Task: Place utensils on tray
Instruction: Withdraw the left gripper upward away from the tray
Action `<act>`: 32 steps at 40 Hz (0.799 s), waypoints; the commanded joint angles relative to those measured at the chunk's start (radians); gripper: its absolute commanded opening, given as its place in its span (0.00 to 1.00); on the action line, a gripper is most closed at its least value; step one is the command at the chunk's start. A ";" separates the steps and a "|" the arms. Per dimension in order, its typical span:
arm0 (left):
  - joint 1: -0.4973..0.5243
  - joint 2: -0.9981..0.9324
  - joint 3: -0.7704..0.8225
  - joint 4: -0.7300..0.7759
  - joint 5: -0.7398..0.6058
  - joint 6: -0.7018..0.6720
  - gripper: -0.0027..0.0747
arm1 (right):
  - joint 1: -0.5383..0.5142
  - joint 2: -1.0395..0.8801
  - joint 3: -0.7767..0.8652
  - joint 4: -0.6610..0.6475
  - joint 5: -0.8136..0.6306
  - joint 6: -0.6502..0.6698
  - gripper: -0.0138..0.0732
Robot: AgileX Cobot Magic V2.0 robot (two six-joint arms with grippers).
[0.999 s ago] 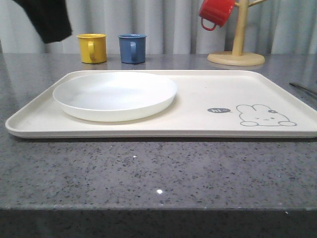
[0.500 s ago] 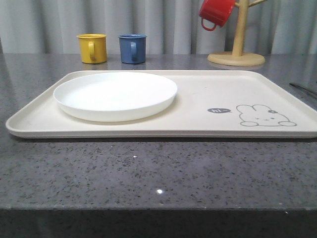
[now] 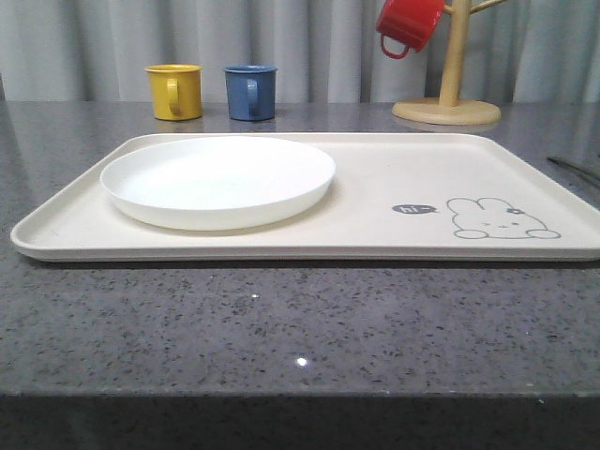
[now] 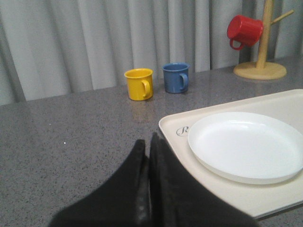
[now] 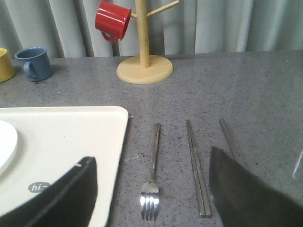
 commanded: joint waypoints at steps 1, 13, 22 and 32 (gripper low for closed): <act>-0.001 -0.003 -0.024 -0.015 -0.084 -0.009 0.01 | -0.006 0.016 -0.035 -0.003 -0.079 -0.005 0.77; -0.001 -0.003 -0.024 -0.015 -0.084 -0.009 0.01 | -0.006 0.016 -0.035 -0.003 -0.079 -0.005 0.77; -0.001 -0.003 -0.024 -0.015 -0.084 -0.009 0.01 | -0.006 0.016 -0.035 -0.003 -0.082 -0.005 0.77; -0.001 -0.003 -0.024 -0.015 -0.084 -0.009 0.01 | -0.006 0.114 -0.090 -0.011 0.016 -0.023 0.59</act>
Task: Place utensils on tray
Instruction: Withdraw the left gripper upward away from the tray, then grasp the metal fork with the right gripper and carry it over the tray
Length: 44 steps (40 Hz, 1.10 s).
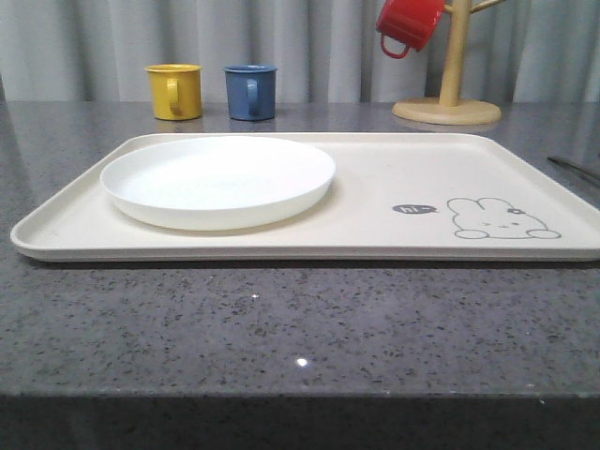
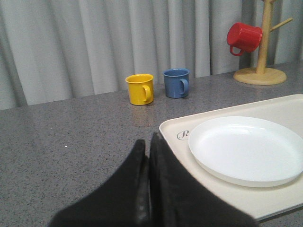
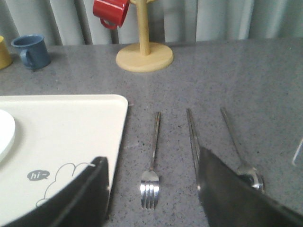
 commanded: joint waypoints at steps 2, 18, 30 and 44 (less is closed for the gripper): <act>-0.001 0.009 -0.027 -0.015 -0.082 -0.009 0.01 | -0.006 0.130 -0.096 -0.014 -0.002 -0.044 0.59; -0.001 0.009 -0.027 -0.015 -0.082 -0.009 0.01 | 0.032 0.758 -0.520 -0.015 0.423 -0.054 0.58; -0.001 0.009 -0.027 -0.015 -0.082 -0.009 0.01 | 0.043 1.042 -0.701 -0.028 0.443 0.055 0.44; -0.001 0.009 -0.027 -0.015 -0.082 -0.009 0.01 | 0.042 1.162 -0.706 -0.031 0.397 0.055 0.53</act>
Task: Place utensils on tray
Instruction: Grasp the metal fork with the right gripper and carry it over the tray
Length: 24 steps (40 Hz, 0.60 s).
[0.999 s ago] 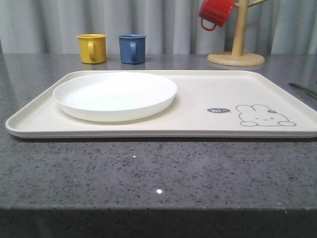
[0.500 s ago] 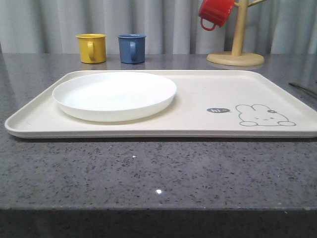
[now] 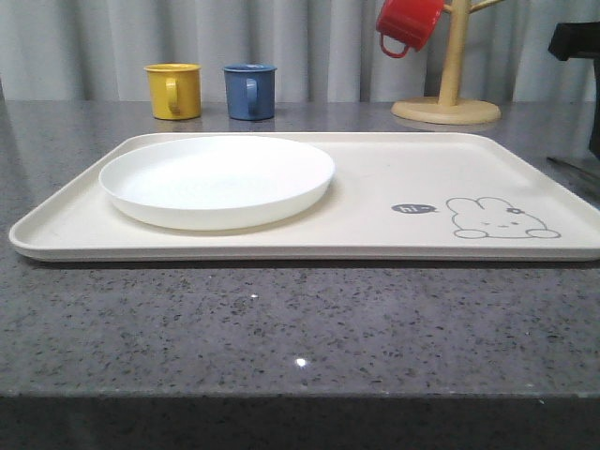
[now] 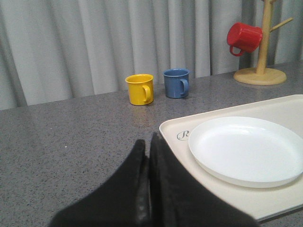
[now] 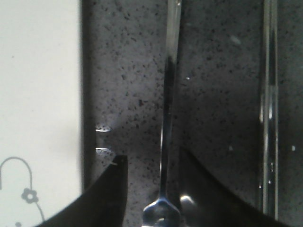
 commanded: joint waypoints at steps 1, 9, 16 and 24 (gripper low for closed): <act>-0.001 0.011 -0.027 -0.015 -0.081 -0.009 0.01 | -0.004 -0.012 -0.035 -0.014 -0.049 0.002 0.53; -0.001 0.011 -0.027 -0.015 -0.081 -0.009 0.01 | -0.004 0.025 -0.035 -0.043 -0.055 0.002 0.53; -0.001 0.011 -0.027 -0.015 -0.081 -0.009 0.01 | -0.004 0.051 -0.035 -0.051 -0.047 0.002 0.51; -0.001 0.011 -0.027 -0.015 -0.081 -0.009 0.01 | -0.004 0.051 -0.035 -0.050 -0.043 0.002 0.29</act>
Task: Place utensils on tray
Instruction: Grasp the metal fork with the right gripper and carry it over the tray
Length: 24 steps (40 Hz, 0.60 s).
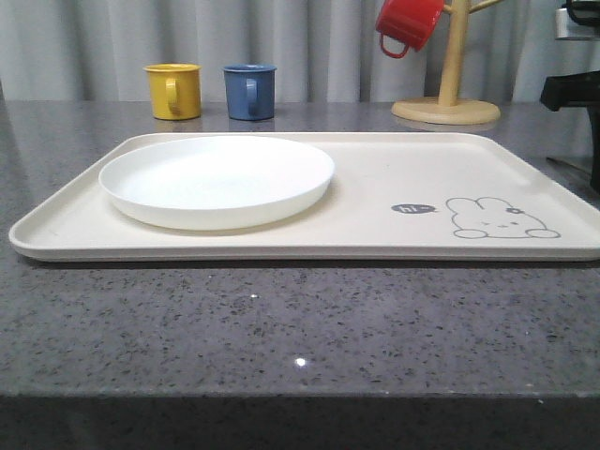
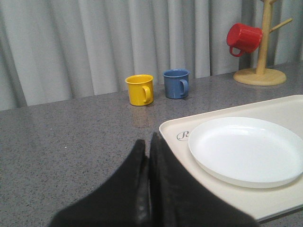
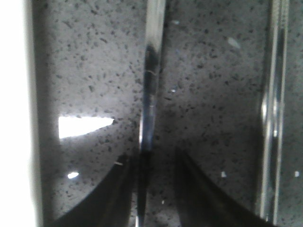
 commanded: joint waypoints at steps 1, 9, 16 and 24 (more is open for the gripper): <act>-0.001 0.011 -0.027 -0.015 -0.081 -0.009 0.01 | -0.004 -0.035 -0.030 0.001 -0.019 -0.002 0.24; -0.001 0.011 -0.027 -0.015 -0.081 -0.009 0.01 | -0.004 -0.053 -0.061 -0.001 0.040 -0.002 0.14; -0.001 0.011 -0.027 -0.015 -0.081 -0.009 0.01 | 0.050 -0.088 -0.155 -0.052 0.161 0.068 0.14; -0.001 0.011 -0.027 -0.015 -0.081 -0.009 0.01 | 0.252 -0.090 -0.253 -0.170 0.247 0.240 0.14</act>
